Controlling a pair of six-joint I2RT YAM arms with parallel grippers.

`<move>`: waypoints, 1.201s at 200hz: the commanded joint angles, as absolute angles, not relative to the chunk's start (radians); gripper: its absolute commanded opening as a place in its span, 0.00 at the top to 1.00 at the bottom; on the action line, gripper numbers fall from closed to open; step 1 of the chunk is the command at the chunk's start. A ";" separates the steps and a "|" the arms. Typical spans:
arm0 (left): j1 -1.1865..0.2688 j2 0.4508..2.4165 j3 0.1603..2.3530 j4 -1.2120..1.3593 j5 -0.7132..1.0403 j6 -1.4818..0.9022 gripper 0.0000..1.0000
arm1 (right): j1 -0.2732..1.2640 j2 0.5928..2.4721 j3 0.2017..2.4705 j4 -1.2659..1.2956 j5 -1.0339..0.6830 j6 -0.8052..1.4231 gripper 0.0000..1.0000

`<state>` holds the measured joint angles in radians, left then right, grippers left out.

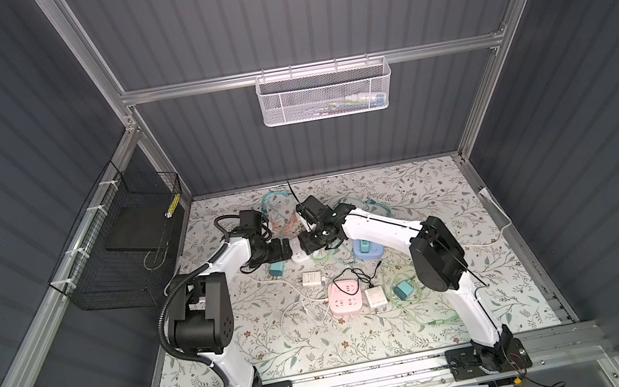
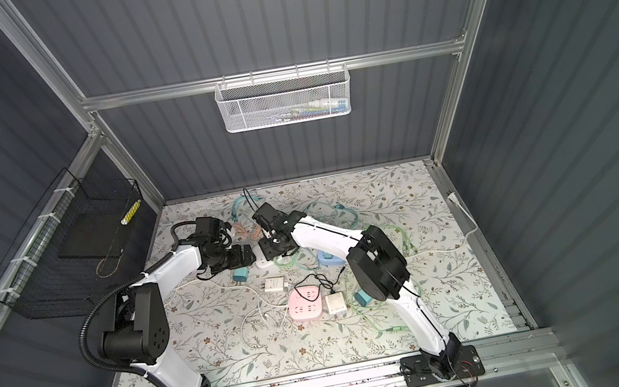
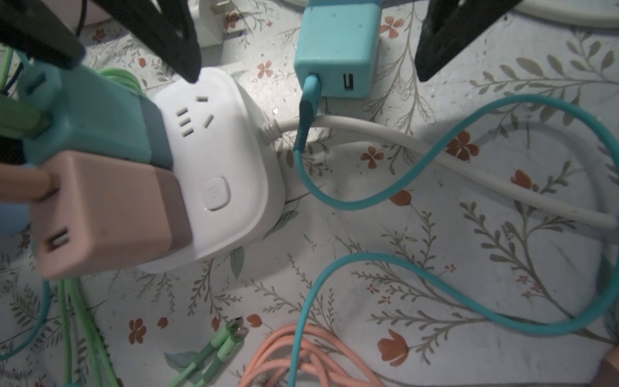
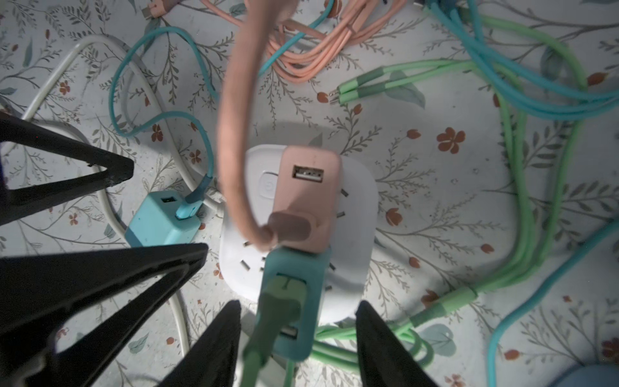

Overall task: Pull the plug off the socket
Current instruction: 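Move the right gripper onto the other teal charger while the left grips the hub, then close the right gripper on the teal charger while the left holds the hub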

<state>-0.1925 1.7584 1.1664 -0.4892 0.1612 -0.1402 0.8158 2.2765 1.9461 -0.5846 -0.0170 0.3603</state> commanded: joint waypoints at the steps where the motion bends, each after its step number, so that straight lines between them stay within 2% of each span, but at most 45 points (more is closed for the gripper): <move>1: -0.204 1.778 1.189 -0.482 0.168 -0.156 0.00 | 0.828 2.300 1.978 -0.629 0.039 0.367 0.46; 154: -0.249 1.824 1.208 -0.475 0.123 -0.172 0.00 | 0.855 2.374 2.040 -0.645 0.115 0.376 0.57; 240: -0.255 1.841 1.215 -0.490 0.103 -0.175 0.01 | 0.863 2.381 2.040 -0.632 0.100 0.365 0.75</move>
<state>-0.2485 1.8133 1.1854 -0.4660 0.1223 -0.1661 0.8547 2.3493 2.0224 -0.6178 0.1013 0.3656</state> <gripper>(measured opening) 0.994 0.300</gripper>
